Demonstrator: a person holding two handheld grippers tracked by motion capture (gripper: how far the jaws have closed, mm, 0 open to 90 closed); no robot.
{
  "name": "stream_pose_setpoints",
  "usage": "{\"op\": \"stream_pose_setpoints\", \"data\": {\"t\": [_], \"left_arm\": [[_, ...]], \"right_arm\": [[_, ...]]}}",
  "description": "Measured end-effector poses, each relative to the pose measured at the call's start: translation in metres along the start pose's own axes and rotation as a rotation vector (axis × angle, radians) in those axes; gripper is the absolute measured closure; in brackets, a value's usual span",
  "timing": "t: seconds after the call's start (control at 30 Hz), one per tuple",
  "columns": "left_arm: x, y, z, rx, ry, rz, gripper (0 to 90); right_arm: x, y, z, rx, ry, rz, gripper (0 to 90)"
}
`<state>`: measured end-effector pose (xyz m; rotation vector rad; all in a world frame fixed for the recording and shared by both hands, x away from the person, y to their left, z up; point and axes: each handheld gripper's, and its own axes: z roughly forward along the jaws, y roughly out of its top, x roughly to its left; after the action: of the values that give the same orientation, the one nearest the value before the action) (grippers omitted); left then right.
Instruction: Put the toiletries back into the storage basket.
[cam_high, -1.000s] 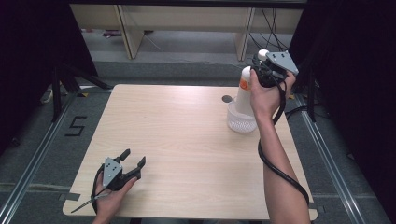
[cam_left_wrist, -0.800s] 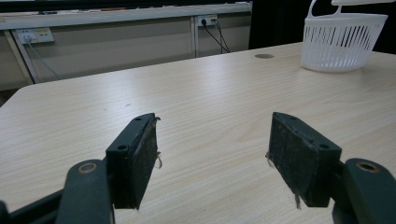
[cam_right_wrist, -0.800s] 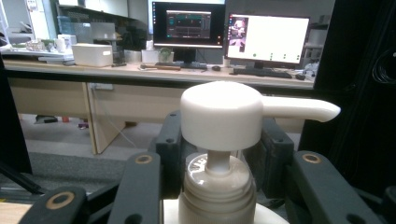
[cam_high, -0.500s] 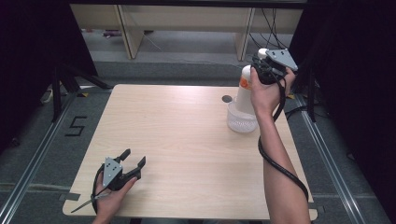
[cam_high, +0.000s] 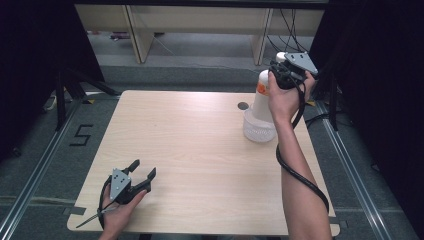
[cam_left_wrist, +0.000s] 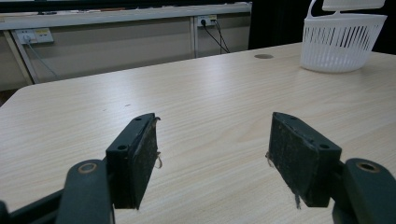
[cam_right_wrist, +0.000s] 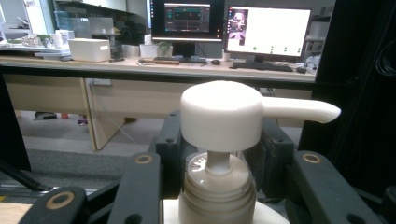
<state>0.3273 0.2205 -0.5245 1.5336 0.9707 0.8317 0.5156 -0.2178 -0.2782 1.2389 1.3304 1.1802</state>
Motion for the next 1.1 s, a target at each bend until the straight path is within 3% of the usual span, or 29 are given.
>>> {"op": "stream_pose_setpoints", "data": {"t": [0.7, 1.1], "left_arm": [[0.000, 0.000, 0.000, -0.001, -0.001, 0.001, 32.2], [0.000, 0.000, 0.000, 0.000, -0.002, 0.000, 32.2]], "right_arm": [[-0.002, -0.009, 0.009, 0.018, 0.000, -0.019, 60.8], [-0.001, -0.015, 0.012, 0.035, 0.003, -0.004, 60.9]]}}
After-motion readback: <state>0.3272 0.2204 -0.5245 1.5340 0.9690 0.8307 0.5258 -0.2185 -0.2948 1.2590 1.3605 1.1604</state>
